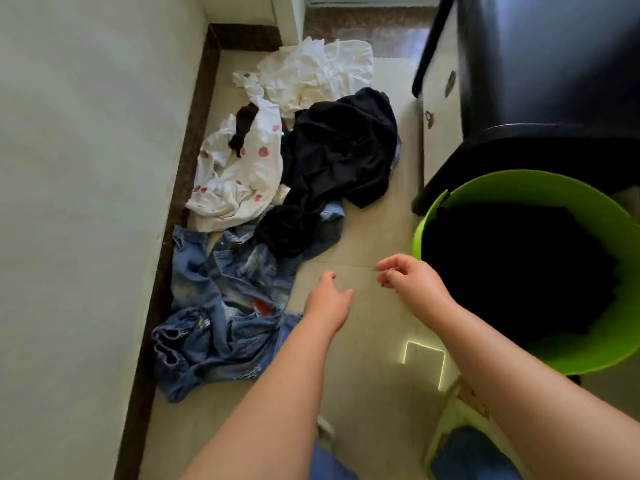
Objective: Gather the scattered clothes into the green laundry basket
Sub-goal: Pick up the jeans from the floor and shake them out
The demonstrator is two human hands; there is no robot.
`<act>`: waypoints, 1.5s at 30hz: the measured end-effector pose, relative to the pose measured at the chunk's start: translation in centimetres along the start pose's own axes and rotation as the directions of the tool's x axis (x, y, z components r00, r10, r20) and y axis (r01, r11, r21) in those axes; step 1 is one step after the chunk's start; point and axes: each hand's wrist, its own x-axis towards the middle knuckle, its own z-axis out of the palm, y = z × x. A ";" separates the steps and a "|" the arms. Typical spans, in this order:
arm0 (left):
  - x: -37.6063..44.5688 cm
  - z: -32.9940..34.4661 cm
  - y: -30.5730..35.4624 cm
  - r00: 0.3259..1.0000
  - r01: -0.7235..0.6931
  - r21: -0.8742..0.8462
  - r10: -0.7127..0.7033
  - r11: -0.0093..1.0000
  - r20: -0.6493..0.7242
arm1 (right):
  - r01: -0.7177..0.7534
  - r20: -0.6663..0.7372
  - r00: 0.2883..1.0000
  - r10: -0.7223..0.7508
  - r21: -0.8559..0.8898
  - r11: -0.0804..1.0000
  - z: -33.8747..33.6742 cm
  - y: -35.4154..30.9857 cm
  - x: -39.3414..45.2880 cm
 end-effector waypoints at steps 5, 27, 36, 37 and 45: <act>2.0 -10.4 -15.6 0.981 0.190 0.016 -0.189 0.982 -0.032 | -0.086 0.074 0.993 0.091 -0.063 0.994 13.3 -1.5 1.3; 14.8 -10.2 -36.0 0.952 0.302 -0.134 -0.291 0.944 0.095 | -0.054 0.314 0.911 0.268 -0.553 0.831 37.1 7.0 13.1; 18.0 -7.1 -38.4 0.966 0.257 -0.186 -0.249 0.949 0.063 | -0.289 0.345 0.888 0.304 -0.095 0.953 42.2 10.8 17.1; 17.9 -7.2 -38.4 0.969 0.248 -0.159 -0.243 0.956 0.048 | -0.308 0.326 0.903 0.280 0.035 0.951 42.0 10.7 16.6; 15.7 -11.6 -29.5 0.958 -0.096 0.393 0.193 0.914 -0.215 | -0.348 0.581 0.784 0.219 0.118 0.930 37.4 2.2 10.0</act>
